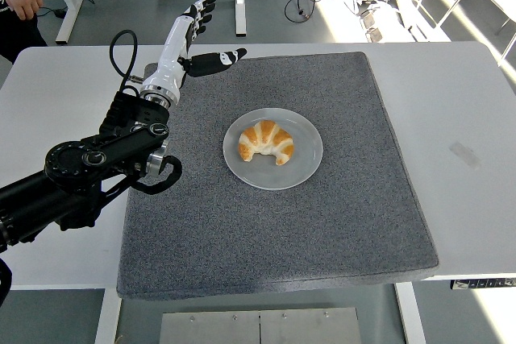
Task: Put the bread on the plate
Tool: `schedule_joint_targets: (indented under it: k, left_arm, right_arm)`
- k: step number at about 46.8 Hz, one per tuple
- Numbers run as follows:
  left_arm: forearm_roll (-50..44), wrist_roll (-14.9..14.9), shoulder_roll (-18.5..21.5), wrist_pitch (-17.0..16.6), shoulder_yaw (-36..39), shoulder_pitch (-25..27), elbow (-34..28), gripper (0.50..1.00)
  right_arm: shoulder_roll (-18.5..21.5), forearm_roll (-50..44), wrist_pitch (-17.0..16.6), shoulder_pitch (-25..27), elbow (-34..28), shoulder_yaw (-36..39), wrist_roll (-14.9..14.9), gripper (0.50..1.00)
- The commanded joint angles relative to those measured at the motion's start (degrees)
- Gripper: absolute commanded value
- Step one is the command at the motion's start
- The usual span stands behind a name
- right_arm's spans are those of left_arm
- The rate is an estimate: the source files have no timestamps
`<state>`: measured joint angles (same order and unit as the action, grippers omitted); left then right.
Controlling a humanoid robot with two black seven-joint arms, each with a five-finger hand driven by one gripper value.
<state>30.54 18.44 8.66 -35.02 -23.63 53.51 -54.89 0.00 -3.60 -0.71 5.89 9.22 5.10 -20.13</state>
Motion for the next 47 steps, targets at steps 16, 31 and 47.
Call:
schedule_joint_targets:
  k: [16,31,47]
  left_arm:
    - [-11.8,7.5,-1.5,0.0,-12.0,-5.8,1.6,0.905]
    - [-19.2,10.1,-2.9,0.0,-17.8,-7.4,3.4,0.898]
    - [-25.4,10.2,-3.8,17.9,-25.5,-8.8,14.1,0.881]
  right_arm:
    - [0.0,0.0,0.0,0.0,0.0,0.0,0.0,1.000]
    - [0.0,0.0,0.0,0.0,0.0,0.0,0.0,1.000]
    - [0.0,0.0,0.0,0.0,0.0,0.0,0.0,1.000]
